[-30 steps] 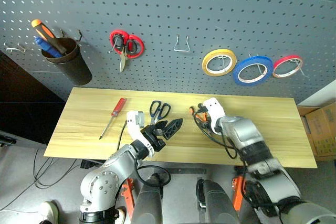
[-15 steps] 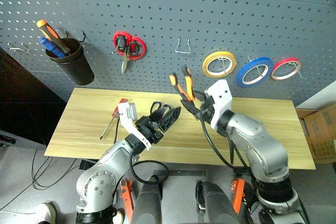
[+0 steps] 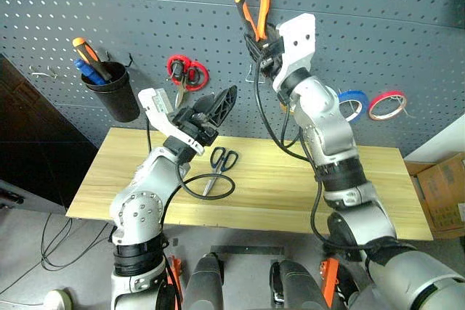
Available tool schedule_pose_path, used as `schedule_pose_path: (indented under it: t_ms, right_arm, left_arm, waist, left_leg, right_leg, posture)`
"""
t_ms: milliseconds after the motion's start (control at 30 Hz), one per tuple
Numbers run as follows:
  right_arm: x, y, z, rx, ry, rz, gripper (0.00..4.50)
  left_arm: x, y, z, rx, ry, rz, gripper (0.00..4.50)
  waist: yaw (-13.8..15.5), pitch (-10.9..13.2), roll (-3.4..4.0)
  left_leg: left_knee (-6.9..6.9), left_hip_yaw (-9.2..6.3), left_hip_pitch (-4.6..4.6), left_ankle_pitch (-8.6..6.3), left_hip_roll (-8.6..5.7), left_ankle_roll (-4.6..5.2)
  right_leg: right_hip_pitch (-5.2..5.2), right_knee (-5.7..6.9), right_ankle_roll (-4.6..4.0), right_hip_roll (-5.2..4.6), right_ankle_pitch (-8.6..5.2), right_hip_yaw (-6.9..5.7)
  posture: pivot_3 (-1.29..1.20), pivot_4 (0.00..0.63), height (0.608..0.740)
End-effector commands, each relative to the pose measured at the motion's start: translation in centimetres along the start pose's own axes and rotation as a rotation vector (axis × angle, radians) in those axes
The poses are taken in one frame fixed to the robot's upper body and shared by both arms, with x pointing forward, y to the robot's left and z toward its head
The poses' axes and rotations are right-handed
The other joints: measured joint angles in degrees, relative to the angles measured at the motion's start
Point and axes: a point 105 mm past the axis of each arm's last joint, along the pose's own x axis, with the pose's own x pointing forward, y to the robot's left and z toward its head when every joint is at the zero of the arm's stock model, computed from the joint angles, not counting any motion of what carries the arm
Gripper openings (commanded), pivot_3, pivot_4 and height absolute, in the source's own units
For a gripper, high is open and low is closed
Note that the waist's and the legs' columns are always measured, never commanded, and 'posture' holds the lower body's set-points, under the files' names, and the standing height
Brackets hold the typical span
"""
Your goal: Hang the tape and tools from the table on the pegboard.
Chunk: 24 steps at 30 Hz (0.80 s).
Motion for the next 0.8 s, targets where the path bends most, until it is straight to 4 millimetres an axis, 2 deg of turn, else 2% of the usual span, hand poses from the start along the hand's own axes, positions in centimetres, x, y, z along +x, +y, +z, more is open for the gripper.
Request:
schedule_pose_path:
  t_ms: [33, 200, 400, 600, 733, 800]
  right_arm:
    - [1.1, -1.1, 0.1, -0.017, -0.064, -0.060, 1.76]
    - [1.4, -1.1, -2.4, 0.006, -0.027, -0.098, 1.76]
    - [0.3, -0.9, -5.3, 0.032, 0.040, -0.125, 1.76]
    - [-2.5, 0.2, -9.4, -0.039, 0.177, -0.074, 1.76]
    - [-4.0, 0.4, -11.3, -0.073, 0.273, -0.049, 1.76]
    - [-4.3, 0.4, -11.3, -0.071, 0.286, -0.036, 2.47]
  left_arm:
    - [0.9, -1.6, 0.6, 0.016, -0.042, -0.062, 4.50]
    - [0.5, -1.6, 0.1, 0.004, -0.026, -0.058, 4.50]
    - [-0.1, -1.3, 0.1, 0.008, -0.012, -0.044, 4.50]
    - [-0.3, -1.1, 0.0, 0.012, -0.004, -0.031, 4.50]
    - [-0.3, -1.0, -0.1, 0.011, 0.002, -0.031, 4.50]
    - [-0.2, -1.0, -0.2, 0.010, 0.006, -0.034, 4.50]
  waist:
    - [0.05, 0.00, 0.00]
    - [-0.06, -0.01, 0.01]
    - [0.14, 0.00, 0.02]
    - [0.92, -0.02, 0.03]
    - [1.66, -0.23, 0.09]
    - [1.75, -0.63, 0.07]
  left_leg:
    - [0.01, 0.00, 0.00, 0.00, 0.00, 0.00]
    - [0.00, 0.03, 0.12, 0.19, 0.03, 0.01]
    - [-0.06, -0.02, 0.25, 0.66, 0.06, 0.33]
    - [-0.03, 0.06, 0.21, 0.79, 0.04, 0.53]
    - [-0.16, 0.07, 0.21, 0.76, 0.04, 0.50]
    - [-0.36, 0.08, 0.21, 0.75, 0.04, 0.47]
  right_leg:
    - [0.00, -0.01, 0.01, 0.00, 0.01, 0.01]
    - [0.01, 0.11, 0.00, 0.01, 0.20, 0.06]
    - [0.13, -0.09, -0.20, 0.09, 0.75, 0.08]
    - [0.16, -0.26, -0.46, 0.07, 1.00, 0.20]
    - [0.16, -0.28, -0.12, 0.08, 1.05, 0.16]
    - [0.16, -0.40, -0.10, 0.07, 1.04, 0.14]
  posture:
    - [0.17, 0.087, 0.740]
    - [0.19, 0.104, 0.740]
    - [0.19, 0.125, 0.740]
    - [0.20, 0.129, 0.740]
    - [0.20, 0.129, 0.740]
    - [0.18, 0.125, 0.740]
